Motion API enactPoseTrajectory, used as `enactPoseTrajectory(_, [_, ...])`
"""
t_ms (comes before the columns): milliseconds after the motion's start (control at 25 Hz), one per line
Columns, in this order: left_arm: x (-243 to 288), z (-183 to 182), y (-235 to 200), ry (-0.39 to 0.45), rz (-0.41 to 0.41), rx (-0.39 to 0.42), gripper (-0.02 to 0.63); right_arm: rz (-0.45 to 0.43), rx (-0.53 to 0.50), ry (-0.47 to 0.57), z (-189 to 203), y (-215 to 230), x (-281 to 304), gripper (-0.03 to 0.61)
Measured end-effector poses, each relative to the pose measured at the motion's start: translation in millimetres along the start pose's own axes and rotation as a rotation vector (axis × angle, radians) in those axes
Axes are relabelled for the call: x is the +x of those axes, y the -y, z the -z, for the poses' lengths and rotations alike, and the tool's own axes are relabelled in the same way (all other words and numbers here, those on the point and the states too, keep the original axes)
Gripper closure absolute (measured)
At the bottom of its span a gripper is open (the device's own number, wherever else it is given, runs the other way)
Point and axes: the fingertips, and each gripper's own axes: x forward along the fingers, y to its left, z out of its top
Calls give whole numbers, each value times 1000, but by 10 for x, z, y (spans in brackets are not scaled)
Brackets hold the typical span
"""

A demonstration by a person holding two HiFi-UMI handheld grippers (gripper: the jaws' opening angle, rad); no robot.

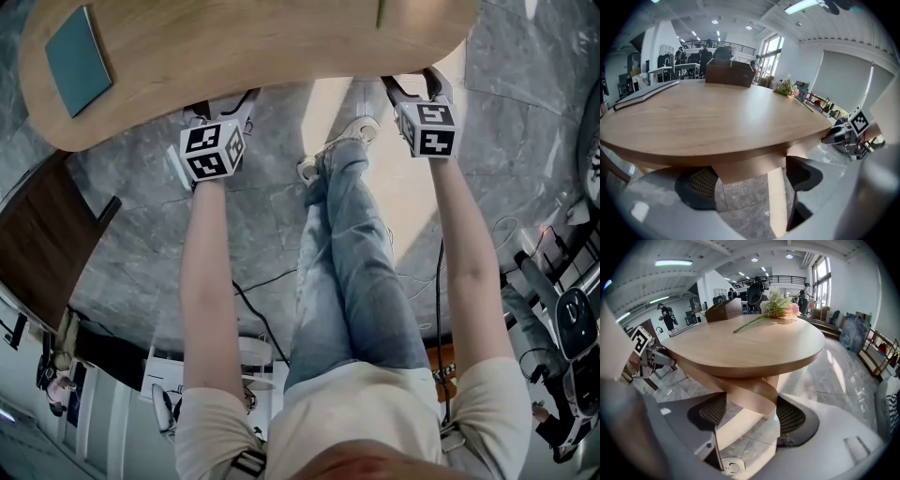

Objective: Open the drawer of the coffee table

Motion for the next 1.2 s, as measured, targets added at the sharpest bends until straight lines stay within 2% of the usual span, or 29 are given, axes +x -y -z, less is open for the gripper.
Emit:
enactPoseTrajectory(360, [-10,15,44,-20,-7,-6,160,19,22,-8,19,32,-30,245])
enactPoseTrajectory(680, [-96,152,94,-76,-16,-21,160,15,41,-64,140,-30,-107,247])
enactPoseTrajectory(1200, [-174,276,104,-113,-28,-32,160,11,51,-97,250,-95,-158,247])
